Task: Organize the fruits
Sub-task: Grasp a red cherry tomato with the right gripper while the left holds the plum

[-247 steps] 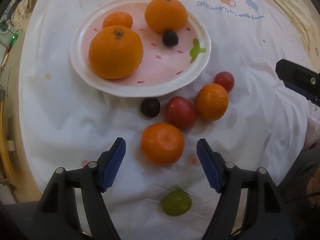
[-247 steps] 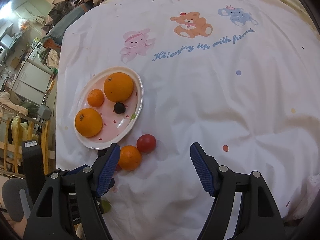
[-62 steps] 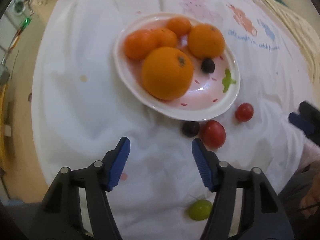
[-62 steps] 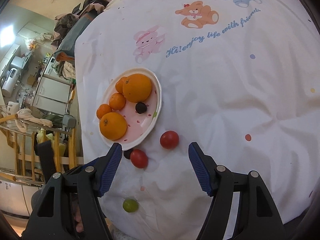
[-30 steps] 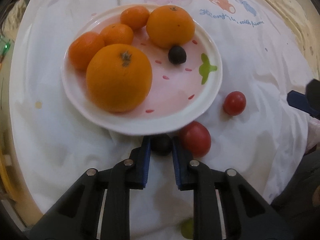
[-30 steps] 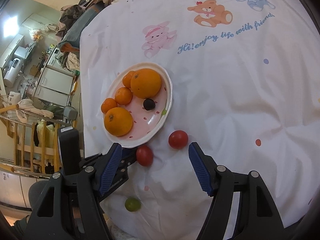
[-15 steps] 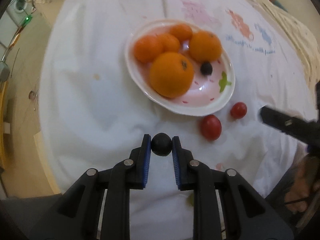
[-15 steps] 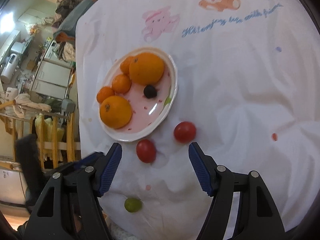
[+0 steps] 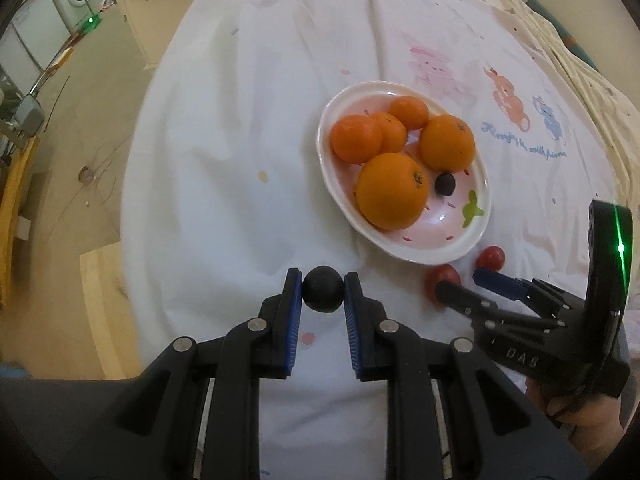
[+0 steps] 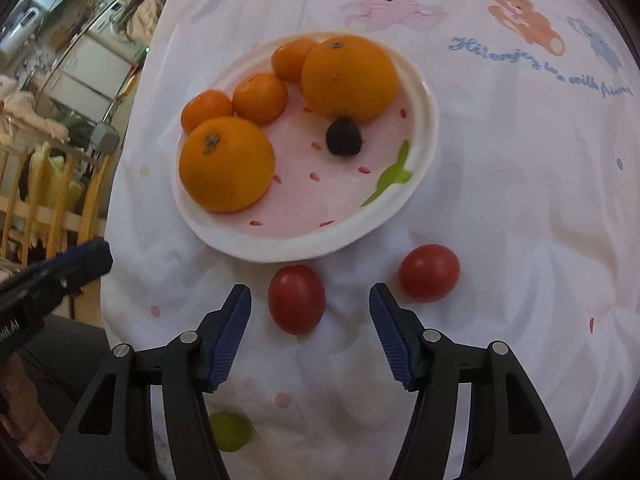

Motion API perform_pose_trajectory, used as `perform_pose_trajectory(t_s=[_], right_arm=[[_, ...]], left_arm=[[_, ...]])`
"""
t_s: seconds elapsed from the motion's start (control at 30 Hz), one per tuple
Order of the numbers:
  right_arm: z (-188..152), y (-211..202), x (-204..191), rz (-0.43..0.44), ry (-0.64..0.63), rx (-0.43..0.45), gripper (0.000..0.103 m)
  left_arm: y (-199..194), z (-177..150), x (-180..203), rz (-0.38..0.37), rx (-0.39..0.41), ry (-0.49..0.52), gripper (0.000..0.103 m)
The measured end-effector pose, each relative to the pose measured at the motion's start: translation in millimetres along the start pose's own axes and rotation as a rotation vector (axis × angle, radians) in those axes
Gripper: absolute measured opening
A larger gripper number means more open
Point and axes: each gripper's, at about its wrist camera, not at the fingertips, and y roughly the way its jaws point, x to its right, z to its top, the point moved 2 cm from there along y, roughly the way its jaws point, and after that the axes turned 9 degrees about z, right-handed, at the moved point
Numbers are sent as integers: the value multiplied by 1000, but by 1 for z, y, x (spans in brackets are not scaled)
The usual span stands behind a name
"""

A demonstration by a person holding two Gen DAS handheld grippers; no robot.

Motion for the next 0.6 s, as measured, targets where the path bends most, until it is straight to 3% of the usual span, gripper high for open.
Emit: perform_pose_trajectory(t_s=[0.13,0.3,0.6], right_arm=[[1,5,-2,2,-10,-13,59],[4,12,-6,-8,-42,-38,33],[-1,-8,4,36,-17,1,32]], left_arm=[[1,0,2,-1,5,6,17],[4,-2,7,0,-1,16,17],[8,-3,12,12,11,26,17]])
